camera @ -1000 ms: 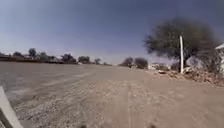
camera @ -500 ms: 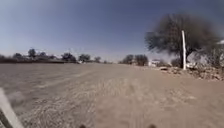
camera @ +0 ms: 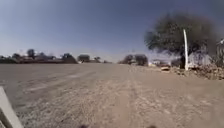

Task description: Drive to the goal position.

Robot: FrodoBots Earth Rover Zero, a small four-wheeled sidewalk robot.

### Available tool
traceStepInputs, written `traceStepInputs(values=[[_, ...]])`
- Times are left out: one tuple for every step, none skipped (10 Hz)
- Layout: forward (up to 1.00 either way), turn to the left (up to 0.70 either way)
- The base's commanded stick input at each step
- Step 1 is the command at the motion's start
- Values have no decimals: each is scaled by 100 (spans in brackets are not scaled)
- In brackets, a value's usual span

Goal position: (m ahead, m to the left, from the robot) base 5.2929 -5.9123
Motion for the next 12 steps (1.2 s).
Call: traceStepInputs(values=[[70,0],[70,0],[70,0],[70,0],[70,0],[70,0],[70,0],[70,0],[70,0],[70,0],[70,0],[70,0]])
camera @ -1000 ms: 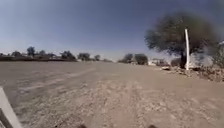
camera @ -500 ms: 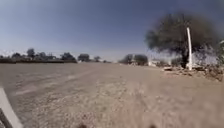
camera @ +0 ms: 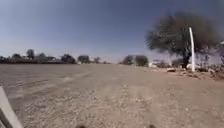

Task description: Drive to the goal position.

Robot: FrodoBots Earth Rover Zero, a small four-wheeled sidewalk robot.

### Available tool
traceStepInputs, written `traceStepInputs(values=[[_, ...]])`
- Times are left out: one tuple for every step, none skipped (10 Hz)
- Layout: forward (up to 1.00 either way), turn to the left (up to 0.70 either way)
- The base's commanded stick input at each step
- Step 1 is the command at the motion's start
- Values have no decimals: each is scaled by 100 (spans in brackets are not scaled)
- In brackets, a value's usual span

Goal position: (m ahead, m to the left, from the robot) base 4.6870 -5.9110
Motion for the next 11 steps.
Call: traceStepInputs(values=[[70,0],[70,0],[70,0],[70,0],[70,0],[70,0],[70,-2],[70,-3],[70,-17],[70,-30],[70,0]])
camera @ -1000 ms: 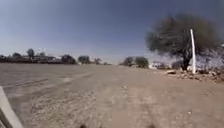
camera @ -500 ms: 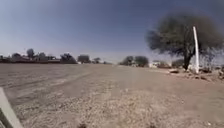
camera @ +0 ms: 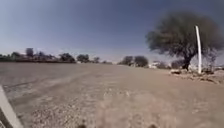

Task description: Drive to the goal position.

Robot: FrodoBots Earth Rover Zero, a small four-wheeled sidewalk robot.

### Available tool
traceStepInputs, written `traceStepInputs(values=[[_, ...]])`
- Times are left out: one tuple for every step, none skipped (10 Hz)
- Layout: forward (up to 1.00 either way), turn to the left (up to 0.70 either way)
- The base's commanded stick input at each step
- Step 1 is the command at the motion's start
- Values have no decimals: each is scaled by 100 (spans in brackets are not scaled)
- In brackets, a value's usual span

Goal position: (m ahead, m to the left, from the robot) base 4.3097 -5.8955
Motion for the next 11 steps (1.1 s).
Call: traceStepInputs(values=[[70,0],[70,0],[70,0],[70,0],[70,0],[70,0],[70,0],[70,0],[70,0],[70,0],[70,0]])
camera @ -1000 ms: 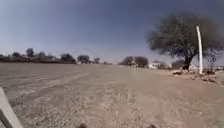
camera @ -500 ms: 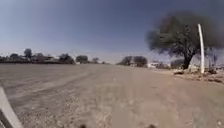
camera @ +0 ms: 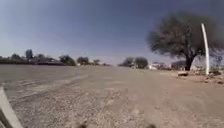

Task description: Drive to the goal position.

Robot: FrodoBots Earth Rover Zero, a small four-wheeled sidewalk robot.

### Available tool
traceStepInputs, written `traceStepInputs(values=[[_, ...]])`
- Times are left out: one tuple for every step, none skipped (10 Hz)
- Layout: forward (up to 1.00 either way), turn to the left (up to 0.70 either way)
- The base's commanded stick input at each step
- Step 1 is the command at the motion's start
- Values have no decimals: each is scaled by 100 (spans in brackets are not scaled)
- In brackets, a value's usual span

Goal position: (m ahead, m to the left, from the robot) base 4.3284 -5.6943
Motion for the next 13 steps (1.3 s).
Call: traceStepInputs(values=[[70,0],[70,0],[70,0],[70,0],[70,0],[70,0],[70,0],[70,0],[70,0],[70,0],[70,0],[70,-35],[70,-35]])
